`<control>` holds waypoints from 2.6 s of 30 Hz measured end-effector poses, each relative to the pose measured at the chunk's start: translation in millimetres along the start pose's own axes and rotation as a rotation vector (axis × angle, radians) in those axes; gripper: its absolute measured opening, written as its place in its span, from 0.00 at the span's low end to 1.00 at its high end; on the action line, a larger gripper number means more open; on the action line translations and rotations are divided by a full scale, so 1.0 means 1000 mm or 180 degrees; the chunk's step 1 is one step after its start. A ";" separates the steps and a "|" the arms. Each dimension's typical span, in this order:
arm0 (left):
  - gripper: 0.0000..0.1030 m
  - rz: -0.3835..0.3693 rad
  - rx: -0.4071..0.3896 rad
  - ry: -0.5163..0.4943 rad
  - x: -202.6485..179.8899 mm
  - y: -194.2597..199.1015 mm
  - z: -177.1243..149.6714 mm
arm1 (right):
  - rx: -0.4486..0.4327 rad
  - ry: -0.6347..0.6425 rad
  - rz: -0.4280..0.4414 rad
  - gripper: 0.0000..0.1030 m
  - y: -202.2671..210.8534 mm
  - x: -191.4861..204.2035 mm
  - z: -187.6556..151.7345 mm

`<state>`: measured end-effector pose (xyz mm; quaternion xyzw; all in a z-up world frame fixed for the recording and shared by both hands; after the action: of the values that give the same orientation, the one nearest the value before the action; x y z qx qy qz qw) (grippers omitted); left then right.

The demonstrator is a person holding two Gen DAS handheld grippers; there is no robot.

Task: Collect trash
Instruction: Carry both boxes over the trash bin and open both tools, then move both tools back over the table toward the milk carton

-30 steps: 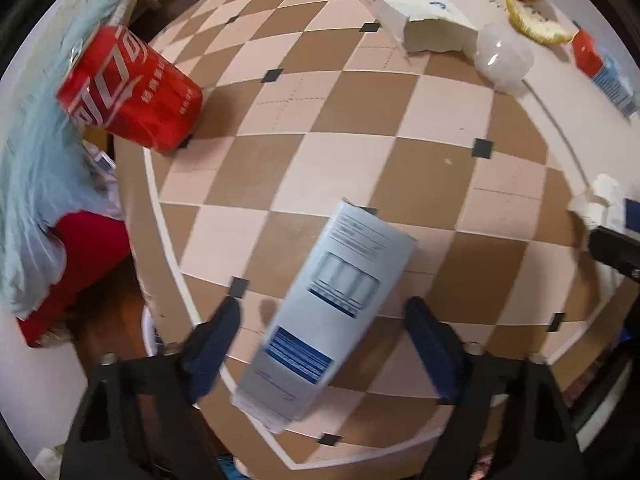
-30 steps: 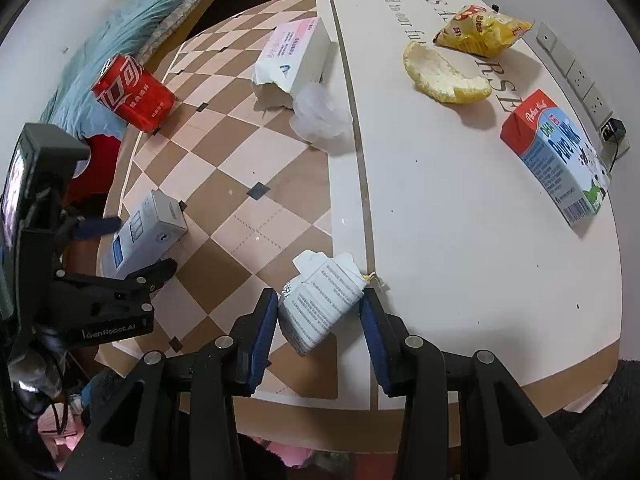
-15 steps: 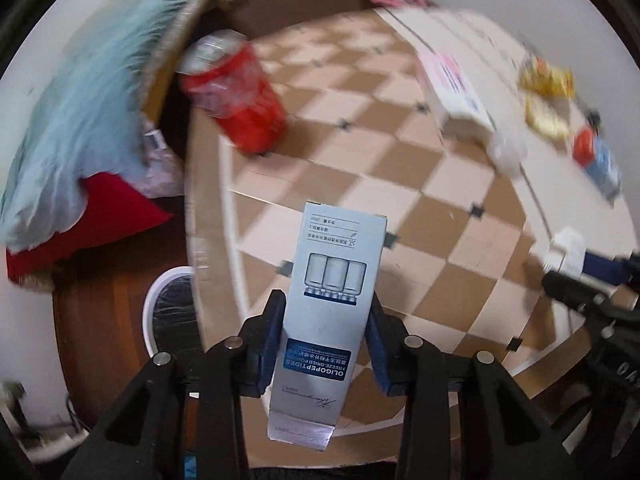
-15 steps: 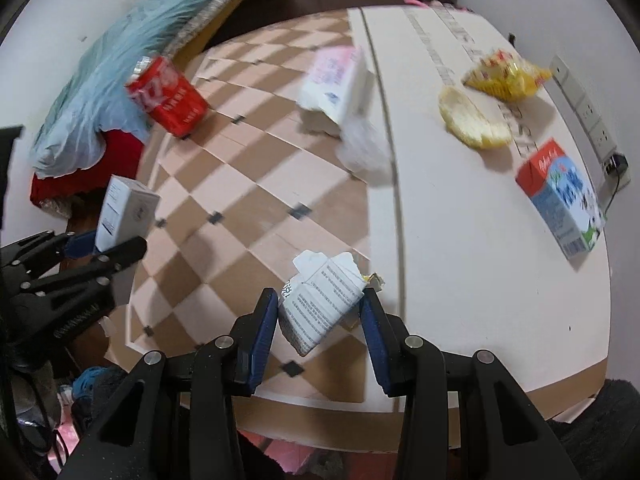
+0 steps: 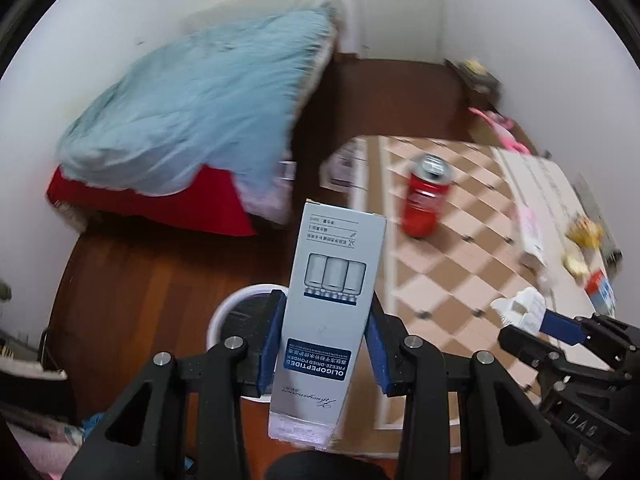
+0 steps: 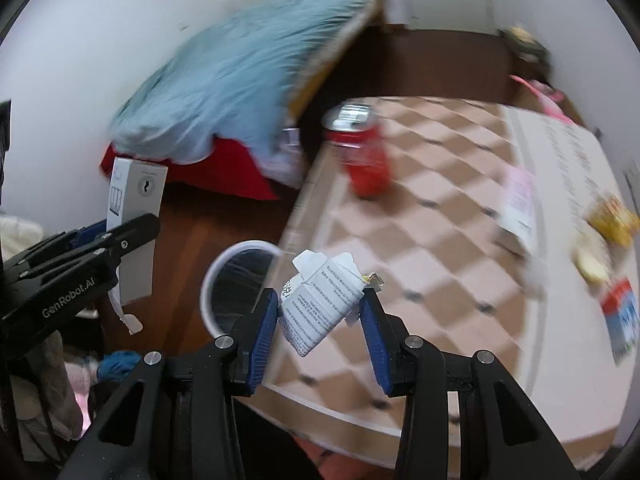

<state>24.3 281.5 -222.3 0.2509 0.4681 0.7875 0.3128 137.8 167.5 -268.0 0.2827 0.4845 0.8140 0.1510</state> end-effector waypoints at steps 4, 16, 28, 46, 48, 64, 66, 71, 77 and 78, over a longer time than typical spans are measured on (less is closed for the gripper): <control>0.34 0.0105 0.0014 0.0270 0.054 -0.006 -0.003 | 0.0079 0.0261 0.0116 0.43 -0.032 0.053 0.018; 0.34 -0.0419 0.0708 0.1304 0.159 -0.126 -0.028 | 0.0710 0.0672 0.0120 0.43 -0.185 0.126 0.049; 0.84 -0.0653 0.1033 0.1713 0.196 -0.177 -0.034 | 0.1046 0.0548 0.0305 0.67 -0.263 0.134 0.083; 0.97 0.0503 0.0995 0.1593 0.203 -0.136 -0.108 | 0.0928 0.0878 -0.0530 1.00 -0.235 0.123 0.035; 0.97 0.0535 0.0927 0.1598 0.200 -0.127 -0.108 | 0.0886 0.0871 -0.0527 1.00 -0.222 0.124 0.029; 0.97 0.0647 0.0366 0.1416 0.145 -0.004 -0.113 | 0.0275 0.0753 -0.0084 1.00 -0.067 0.119 -0.011; 0.97 0.0632 0.0300 0.1395 0.135 0.011 -0.115 | 0.0197 0.0709 -0.0023 1.00 -0.049 0.113 -0.014; 0.97 0.0572 0.0140 0.1300 0.100 0.041 -0.112 | 0.0024 0.0460 0.0199 1.00 -0.001 0.084 -0.023; 0.97 0.0347 0.0059 0.0961 0.010 0.034 -0.090 | -0.0064 -0.0026 0.0103 1.00 0.044 -0.001 -0.036; 0.97 0.0307 0.0099 0.0890 -0.008 0.027 -0.086 | -0.0057 -0.0113 0.0009 1.00 0.049 -0.022 -0.040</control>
<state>-36.5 215.5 -236.5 0.1659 0.5066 0.8215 0.2025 132.8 103.9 -247.0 0.2965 0.4740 0.8133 0.1609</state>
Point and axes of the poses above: each gripper's, at about its wrist camera, not at the fingertips, and y roughly against the way its jaws point, x to its left, z to its top, the point moved 5 cm from there along -y, roughly the way its jaws point, and after that the axes turned 8 degrees about x, right-handed, at the moved point
